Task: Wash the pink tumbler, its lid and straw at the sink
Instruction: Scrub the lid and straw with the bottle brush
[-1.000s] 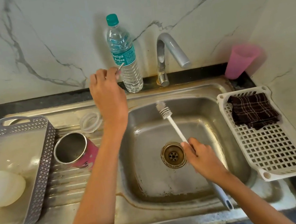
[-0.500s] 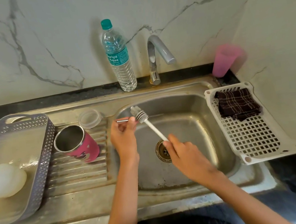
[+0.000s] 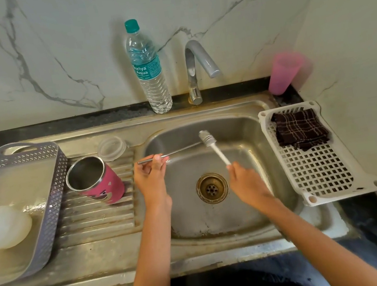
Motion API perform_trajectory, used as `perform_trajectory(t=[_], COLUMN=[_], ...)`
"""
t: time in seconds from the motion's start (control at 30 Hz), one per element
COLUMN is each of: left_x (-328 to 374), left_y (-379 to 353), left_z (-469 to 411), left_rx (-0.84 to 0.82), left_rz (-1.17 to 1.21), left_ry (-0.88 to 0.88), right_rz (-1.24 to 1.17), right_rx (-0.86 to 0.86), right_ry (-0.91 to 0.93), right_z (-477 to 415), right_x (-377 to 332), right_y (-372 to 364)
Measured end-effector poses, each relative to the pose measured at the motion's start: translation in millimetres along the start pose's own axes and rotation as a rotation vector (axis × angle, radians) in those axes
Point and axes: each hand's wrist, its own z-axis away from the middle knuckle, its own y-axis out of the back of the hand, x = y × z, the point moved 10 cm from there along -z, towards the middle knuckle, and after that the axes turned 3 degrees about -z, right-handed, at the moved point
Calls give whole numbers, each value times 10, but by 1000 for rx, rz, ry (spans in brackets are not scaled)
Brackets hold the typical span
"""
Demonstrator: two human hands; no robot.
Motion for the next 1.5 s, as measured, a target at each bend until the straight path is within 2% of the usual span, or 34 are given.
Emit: perform_trajectory(t=[0.03, 0.1, 0.2, 0.23, 0.33, 0.37, 0.43, 0.5, 0.53, 0.67, 0.7, 0.77, 0.83, 0.9, 1.0, 1.1, 1.2, 1.3, 1.33, 1.4, 1.47, 1.5], left_x=[-3, -28, -72, -83, -90, -99, -114, -116, -108, -54, -53, -45, -45, -39, -32, 15, 94, 153, 164, 175, 187, 208], left_y=[9, -18, -108, -111, -31, -13, -24, -53, -63, 41, 56, 52, 8, -46, -65, -86, -119, -117, -122, -159, -210, -236], left_z=[-17, -44, -49, -52, -83, -90, -96, -88, -86, -100, -110, -123, -120, -98, -40, 2, 25, 77, 105, 140, 174, 205], left_rx=[4, 5, -16, -19, -4, -1, -1, -6, -6, 1, -1, -3, -6, -14, -14, -1, 3, 6, 7, 6, 11, 12], left_rz=[-6, -17, -17, -17, -34, -39, -54, -73, -76, -103, -109, -129, -154, -163, -222, -298, -306, -324, -341, -382, -415, -417], left_ry=[-1, 0, 4, 4, -11, -13, -10, -15, -21, -57, -61, -79, -95, -104, -144, -197, -232, -269, -279, -301, -313, -318], right_rz=[-2, 17, 77, 90, 12, -6, -20, 17, 35, 39, 32, 30, 76, 94, 41, 38, 77, -4, -37, -37, -11, -15], right_rx=[25, 41, -49, -49, 7, 26, 56, -14, -45, 6, 34, 69, 22, -33, 27, 66, -29, 29, 61, 76, -28, -67], right_ry=[2, 128, 261, 235, -65, -88, 60, 211, 225, -36, -29, 120, 267, 251, 57, 157, 242, 1, -30, 85, 213, 212], right_z=[-44, 17, 250, 200, -165, -199, -108, 147, 206, -179, -202, -78, 187, 274, 25, 156, 396, 158, 130, 242, 502, 537], right_x=[17, -196, -449, -392, 99, 144, -115, -382, -398, 91, 100, -183, -467, -459, -153, -331, -441, -75, -20, -174, -366, -326], right_y=[61, 74, -157, -166, -27, 8, -2, -205, -278, -67, 20, 87, -68, -204, -68, -20, -190, 64, 155, 200, 3, -65])
